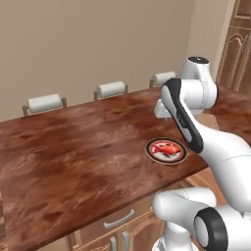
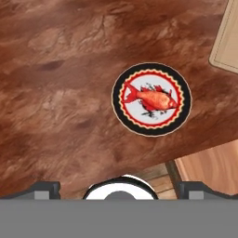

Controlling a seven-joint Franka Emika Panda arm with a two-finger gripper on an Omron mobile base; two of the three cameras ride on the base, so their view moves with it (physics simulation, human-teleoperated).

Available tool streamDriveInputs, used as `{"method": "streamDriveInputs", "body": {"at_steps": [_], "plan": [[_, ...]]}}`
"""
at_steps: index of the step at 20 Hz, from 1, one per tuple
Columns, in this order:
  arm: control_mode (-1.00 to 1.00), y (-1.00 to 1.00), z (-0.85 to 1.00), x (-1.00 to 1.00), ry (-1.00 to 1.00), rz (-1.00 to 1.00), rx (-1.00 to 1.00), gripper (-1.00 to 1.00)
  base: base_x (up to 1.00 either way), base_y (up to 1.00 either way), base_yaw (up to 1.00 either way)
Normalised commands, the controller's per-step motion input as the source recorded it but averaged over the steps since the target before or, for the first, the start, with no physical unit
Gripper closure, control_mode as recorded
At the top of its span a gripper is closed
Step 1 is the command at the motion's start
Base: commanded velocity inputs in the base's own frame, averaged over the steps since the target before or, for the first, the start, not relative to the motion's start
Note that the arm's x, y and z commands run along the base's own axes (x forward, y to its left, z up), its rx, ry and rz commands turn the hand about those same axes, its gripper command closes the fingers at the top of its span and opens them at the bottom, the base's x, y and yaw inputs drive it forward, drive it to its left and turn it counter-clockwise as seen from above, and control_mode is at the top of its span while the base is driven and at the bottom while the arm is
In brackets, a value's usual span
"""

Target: Pick up the knife from the drawer and place it on the cutting board. Then place the meat from the plate to the cutting board.

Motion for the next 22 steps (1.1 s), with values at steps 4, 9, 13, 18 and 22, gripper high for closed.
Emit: {"method": "streamDriveInputs", "body": {"at_steps": [4,9,13,18,22], "plan": [[1.00,0.00,0.00,0.00,0.00,0.00,0.00,-1.00,0.01,-0.39,-0.18],[1.00,0.00,0.00,0.00,0.00,0.00,0.00,-1.00,0.22,-0.10,-0.22],[1.00,0.00,0.00,0.00,0.00,0.00,0.00,-1.00,0.19,0.01,-0.28],[1.00,0.00,0.00,0.00,0.00,0.00,0.00,-1.00,0.26,0.00,-0.29],[1.00,0.00,0.00,0.00,0.00,0.00,0.00,-1.00,0.32,0.00,-0.30]]}}
